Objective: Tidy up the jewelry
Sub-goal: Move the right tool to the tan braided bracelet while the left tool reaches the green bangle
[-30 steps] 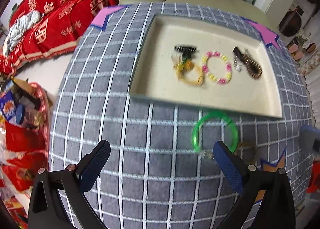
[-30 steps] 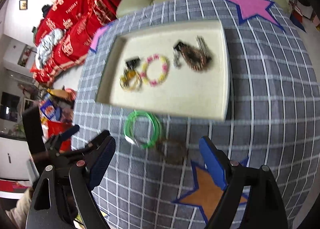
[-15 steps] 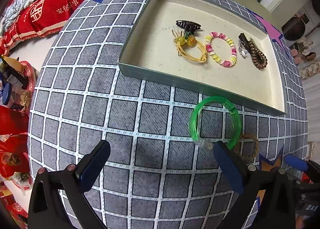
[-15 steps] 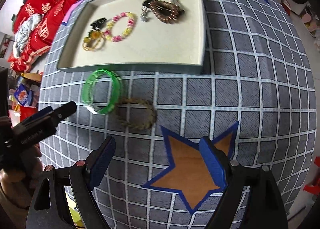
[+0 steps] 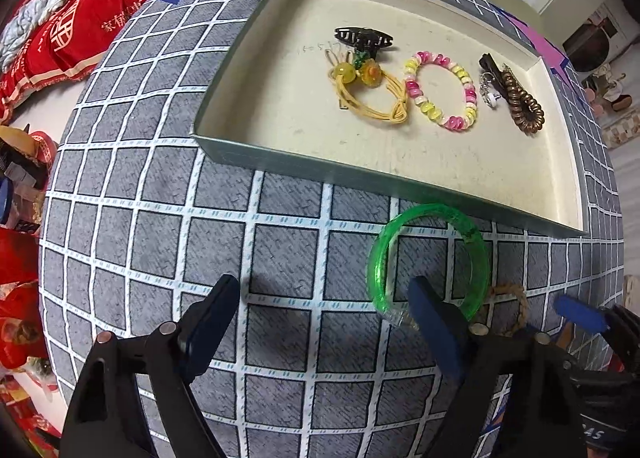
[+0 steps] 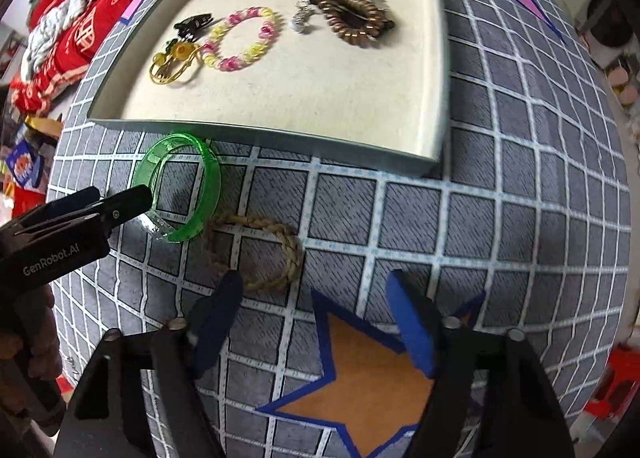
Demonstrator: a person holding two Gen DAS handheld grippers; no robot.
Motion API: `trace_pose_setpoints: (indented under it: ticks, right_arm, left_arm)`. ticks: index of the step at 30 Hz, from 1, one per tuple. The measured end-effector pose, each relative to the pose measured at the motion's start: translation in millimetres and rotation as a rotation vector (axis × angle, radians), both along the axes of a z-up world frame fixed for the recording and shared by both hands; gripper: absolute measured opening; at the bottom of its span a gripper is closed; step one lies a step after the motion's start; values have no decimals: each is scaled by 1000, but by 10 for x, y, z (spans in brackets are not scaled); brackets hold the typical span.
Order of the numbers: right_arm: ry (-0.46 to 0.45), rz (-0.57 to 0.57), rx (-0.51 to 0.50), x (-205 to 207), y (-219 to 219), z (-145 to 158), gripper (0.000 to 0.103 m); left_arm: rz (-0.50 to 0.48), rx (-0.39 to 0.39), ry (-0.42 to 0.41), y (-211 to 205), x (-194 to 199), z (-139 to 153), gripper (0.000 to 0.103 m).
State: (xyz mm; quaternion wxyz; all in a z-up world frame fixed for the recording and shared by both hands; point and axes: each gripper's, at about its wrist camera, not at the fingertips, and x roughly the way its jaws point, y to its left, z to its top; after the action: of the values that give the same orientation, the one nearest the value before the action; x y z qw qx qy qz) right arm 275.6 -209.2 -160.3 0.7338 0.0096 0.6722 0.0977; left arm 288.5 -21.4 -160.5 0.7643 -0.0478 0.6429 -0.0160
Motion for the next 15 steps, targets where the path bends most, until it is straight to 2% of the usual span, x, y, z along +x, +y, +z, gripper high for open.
trace_pose_setpoints:
  ticks: [4,6,10,11,13,14,15]
  right_arm:
    - [-34,52,-32,50,177,-55,66]
    - [-56,77,-55,63,260,-60,66]
    - [-104,131,-129,10,413,-75,61]
    - [-121,144,-130,-13,447,-70,60]
    - [-124,141,-125,-20,472,-70,58]
    - [-121,137,-122,-19,477,-66,56]
    - [-120,137,-121,-17,484,-61,49]
  left_arm:
    - [-16,2,-10,-59,40,-27,83]
    - [-26,12,-20,-125,72,-31,76]
    - [-49,20,-24,-276,165,-63,73]
    - [-55,30,-29,-305,173,-63,68]
    - [-69,32,-31,-398,186,-80,67]
    - [-75,27,-32,-444,170,-84,63]
    - [-83,29,-35,-474,180,-80,54]
